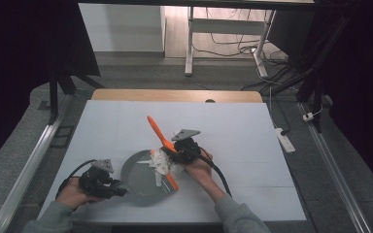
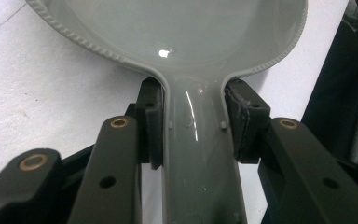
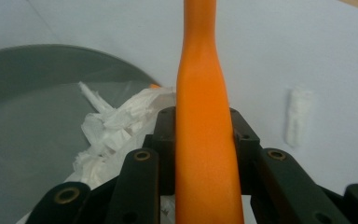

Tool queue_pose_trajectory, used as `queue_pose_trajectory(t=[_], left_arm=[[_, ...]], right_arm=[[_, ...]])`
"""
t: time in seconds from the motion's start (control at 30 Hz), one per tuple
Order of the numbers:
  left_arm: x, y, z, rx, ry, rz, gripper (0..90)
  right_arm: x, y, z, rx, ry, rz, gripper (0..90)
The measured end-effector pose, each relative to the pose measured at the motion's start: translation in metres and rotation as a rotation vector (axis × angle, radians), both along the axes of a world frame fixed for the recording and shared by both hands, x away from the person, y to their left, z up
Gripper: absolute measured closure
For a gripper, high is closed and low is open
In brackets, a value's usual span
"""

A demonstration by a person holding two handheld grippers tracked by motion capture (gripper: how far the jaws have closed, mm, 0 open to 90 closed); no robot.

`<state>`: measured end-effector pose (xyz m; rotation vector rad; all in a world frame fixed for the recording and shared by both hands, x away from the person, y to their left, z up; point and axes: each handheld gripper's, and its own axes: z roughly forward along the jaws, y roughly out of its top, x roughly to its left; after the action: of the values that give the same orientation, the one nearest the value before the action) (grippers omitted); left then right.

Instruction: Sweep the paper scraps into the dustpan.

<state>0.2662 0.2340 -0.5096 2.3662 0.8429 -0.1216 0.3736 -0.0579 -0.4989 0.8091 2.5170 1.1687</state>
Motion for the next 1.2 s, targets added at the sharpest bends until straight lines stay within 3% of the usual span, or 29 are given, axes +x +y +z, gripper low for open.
queue_pose_trajectory(t=[0.33, 0.57, 0.67, 0.87, 1.2], left_arm=[[0.0, 0.0, 0.0, 0.001, -0.003, 0.003, 60.8], [0.0, 0.0, 0.0, 0.001, -0.005, 0.004, 60.8], [0.0, 0.0, 0.0, -0.002, -0.004, 0.004, 60.8], [0.0, 0.0, 0.0, -0.002, -0.005, 0.004, 60.8], [0.0, 0.002, 0.001, -0.002, -0.006, 0.006, 60.8]], right_arm=[[-0.018, 0.021, 0.002, 0.011, -0.003, 0.06, 70.3], [-0.029, 0.03, 0.01, 0.062, 0.02, 0.13, 70.3], [-0.032, 0.028, 0.021, 0.083, -0.007, 0.138, 70.3], [-0.026, 0.009, 0.043, 0.117, -0.069, 0.087, 70.3], [-0.003, -0.026, 0.051, 0.134, -0.086, -0.034, 70.3]])
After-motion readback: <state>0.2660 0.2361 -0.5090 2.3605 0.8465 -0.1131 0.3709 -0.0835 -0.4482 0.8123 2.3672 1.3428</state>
